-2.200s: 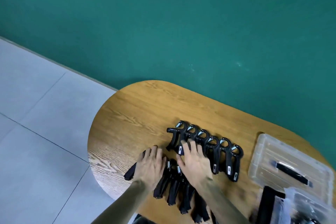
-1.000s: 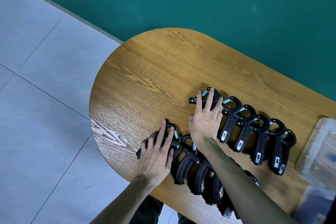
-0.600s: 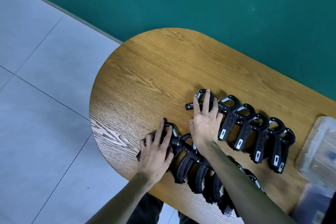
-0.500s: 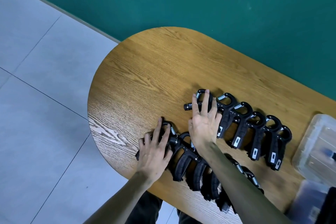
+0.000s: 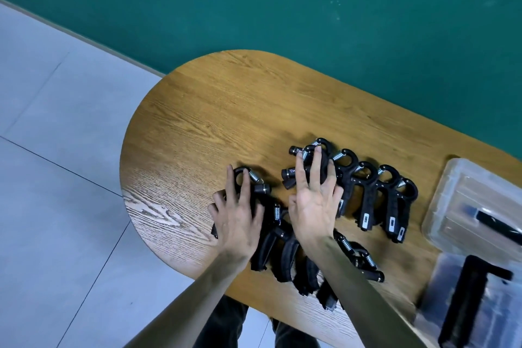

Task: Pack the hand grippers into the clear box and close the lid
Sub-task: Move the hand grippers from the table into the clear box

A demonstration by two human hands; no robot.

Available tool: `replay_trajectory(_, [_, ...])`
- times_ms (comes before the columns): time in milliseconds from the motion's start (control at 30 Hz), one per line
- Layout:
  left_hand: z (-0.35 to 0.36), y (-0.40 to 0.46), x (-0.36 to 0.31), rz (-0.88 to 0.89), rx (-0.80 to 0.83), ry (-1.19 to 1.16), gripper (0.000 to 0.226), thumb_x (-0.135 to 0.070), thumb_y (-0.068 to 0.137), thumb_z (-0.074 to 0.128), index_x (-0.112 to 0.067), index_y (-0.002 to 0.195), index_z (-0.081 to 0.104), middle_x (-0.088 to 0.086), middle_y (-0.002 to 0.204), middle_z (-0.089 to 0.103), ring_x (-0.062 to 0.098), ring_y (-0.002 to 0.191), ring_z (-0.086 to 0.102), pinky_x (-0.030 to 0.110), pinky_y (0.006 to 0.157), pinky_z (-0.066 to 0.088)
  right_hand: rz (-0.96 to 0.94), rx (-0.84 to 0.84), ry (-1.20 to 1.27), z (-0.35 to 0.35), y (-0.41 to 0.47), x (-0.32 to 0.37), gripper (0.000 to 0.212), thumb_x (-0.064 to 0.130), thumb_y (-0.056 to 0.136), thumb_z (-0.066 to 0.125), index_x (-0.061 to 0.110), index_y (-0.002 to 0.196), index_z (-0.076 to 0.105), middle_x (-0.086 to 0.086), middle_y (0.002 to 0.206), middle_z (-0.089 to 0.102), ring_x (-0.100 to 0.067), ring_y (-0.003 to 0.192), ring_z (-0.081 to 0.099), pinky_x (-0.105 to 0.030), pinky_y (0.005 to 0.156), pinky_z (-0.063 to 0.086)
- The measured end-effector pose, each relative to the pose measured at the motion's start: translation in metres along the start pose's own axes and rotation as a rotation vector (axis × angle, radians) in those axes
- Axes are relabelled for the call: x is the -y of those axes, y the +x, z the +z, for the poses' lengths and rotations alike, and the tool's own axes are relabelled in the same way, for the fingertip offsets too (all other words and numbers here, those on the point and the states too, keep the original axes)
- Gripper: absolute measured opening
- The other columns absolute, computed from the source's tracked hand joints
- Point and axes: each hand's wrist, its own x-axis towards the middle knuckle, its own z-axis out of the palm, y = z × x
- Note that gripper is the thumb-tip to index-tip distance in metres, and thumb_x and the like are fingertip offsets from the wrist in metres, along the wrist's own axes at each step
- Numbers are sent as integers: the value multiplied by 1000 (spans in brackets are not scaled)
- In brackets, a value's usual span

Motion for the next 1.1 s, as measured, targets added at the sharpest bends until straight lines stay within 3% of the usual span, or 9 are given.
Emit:
replay_trajectory(467, [11,-13,-68,39,22,51,72,-41,95,46,-23,158,16,7,168,-3,26,97,36,42,81,34,114,-57,57,-15,-35,-40,97,8,79,69,19,160,17,-14,168,-2,-48,144,22,-57,94,39])
replay_trajectory(667, [14,-27,-102,87,-1,3,77,-36,92,61,-22,158,23,8,168,7,27,96,39,43,81,36,179,-103,92,-25,-58,-70,94,11,80,65,20,160,17,-12,169,-2,-47,144,24,-58,95,38])
replay_trajectory(967, [2,-67,-180,280,-41,-20,77,-32,92,57,-19,158,21,10,168,2,29,97,37,45,80,37,320,-255,126,-60,-104,-133,93,11,77,69,18,159,25,-14,168,10,-48,138,30,-55,86,38])
replay_trajectory(1100, [0,-92,-222,342,-26,-27,75,-30,92,56,-19,158,21,10,168,2,28,98,38,45,81,36,386,-288,135,-78,-127,-169,90,12,76,60,18,159,25,-14,168,10,-47,137,31,-57,86,39])
